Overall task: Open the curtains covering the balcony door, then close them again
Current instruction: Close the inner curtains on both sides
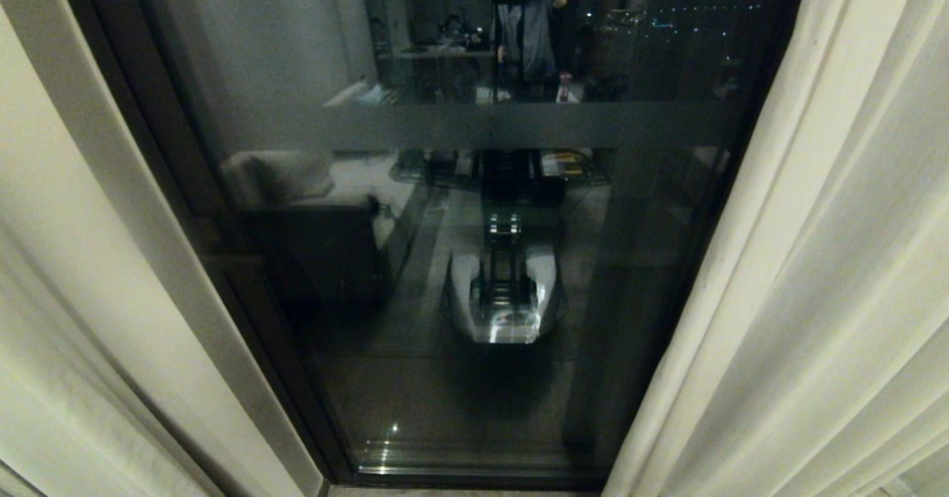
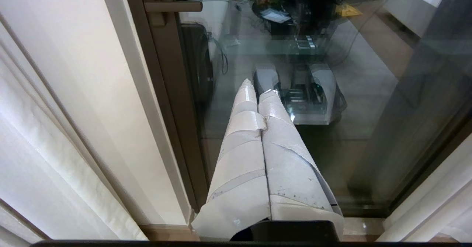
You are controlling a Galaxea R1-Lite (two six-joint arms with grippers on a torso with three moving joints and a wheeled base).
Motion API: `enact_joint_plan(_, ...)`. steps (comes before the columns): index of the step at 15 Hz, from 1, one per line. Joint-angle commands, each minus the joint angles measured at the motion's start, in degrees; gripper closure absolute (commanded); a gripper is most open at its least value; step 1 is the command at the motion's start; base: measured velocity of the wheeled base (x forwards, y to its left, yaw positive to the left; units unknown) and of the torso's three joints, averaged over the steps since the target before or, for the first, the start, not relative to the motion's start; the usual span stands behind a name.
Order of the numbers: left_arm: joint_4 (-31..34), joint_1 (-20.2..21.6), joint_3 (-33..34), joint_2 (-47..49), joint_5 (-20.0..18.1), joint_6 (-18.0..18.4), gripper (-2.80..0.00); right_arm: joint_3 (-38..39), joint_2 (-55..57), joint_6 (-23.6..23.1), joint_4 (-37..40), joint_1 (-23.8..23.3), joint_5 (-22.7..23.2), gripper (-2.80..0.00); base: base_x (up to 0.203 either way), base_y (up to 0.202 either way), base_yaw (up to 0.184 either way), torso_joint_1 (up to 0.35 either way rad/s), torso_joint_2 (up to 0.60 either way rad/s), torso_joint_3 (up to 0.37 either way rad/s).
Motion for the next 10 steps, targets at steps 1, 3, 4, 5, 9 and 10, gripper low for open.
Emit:
enact_joint_plan(1, 0.1, 0.0, 0.0, 0.0, 0.0, 0.1, 0.0, 0.0, 0.1, 0.0, 0.0, 0.0, 0.0, 0.0, 0.0, 0.0, 0.0, 0.0, 0.0, 0.0)
enact_joint_plan(3, 0.1, 0.0, 0.0, 0.0, 0.0, 0.1, 0.0, 0.0, 0.0, 0.0, 0.0, 0.0, 0.0, 0.0, 0.0, 0.0, 0.0, 0.0, 0.0, 0.0)
enact_joint_plan(4, 0.1, 0.0, 0.0, 0.0, 0.0, 0.4, 0.0, 0.0, 0.0, 0.0, 0.0, 0.0, 0.0, 0.0, 0.0, 0.0, 0.0, 0.0, 0.0, 0.0)
enact_joint_plan(5, 0.1, 0.0, 0.0, 0.0, 0.0, 0.4, 0.0, 0.0, 0.0, 0.0, 0.0, 0.0, 0.0, 0.0, 0.0, 0.0, 0.0, 0.0, 0.0, 0.0)
enact_joint_plan(9, 0.0, 0.0, 0.0, 0.0, 0.0, 0.0, 0.0, 0.0, 0.0, 0.0, 0.0, 0.0, 0.0, 0.0, 0.0, 0.0, 0.0, 0.0, 0.0, 0.0)
enact_joint_plan(10, 0.0, 0.0, 0.0, 0.0, 0.0, 0.0, 0.0, 0.0, 0.0, 0.0, 0.0, 0.0, 0.0, 0.0, 0.0, 0.0, 0.0, 0.0, 0.0, 0.0)
